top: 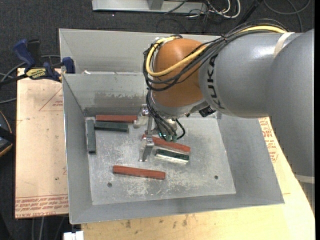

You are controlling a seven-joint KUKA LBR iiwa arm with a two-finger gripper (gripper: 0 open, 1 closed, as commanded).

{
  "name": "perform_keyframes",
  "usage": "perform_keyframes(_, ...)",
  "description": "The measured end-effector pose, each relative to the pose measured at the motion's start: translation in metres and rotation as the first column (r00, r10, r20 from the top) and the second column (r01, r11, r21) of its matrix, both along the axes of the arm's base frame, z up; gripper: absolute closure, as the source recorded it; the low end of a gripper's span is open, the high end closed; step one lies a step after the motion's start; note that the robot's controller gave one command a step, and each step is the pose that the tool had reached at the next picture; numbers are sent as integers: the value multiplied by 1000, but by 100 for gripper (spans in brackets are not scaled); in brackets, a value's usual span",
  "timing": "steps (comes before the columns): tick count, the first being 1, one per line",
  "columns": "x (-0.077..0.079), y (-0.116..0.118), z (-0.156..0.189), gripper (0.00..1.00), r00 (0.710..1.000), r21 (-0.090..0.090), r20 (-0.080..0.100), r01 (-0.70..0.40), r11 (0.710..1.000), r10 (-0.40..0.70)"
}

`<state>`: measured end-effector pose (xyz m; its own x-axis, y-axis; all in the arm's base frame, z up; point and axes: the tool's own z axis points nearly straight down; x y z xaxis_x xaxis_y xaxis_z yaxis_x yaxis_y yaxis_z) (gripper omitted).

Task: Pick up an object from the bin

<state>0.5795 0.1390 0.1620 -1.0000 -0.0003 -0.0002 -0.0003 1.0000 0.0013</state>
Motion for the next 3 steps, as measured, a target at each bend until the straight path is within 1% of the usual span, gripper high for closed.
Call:
perform_keyframes(1, -59, 13, -85, 100, 1000, 3, 7, -18, 1000, 17)
perform_keyframes(2, -59, 13, -85, 100, 1000, 3, 7, -17, 1000, 17)
perform_keyframes(3, -53, 26, 107, 100, 1000, -1, -1, -24, 1000, 24)
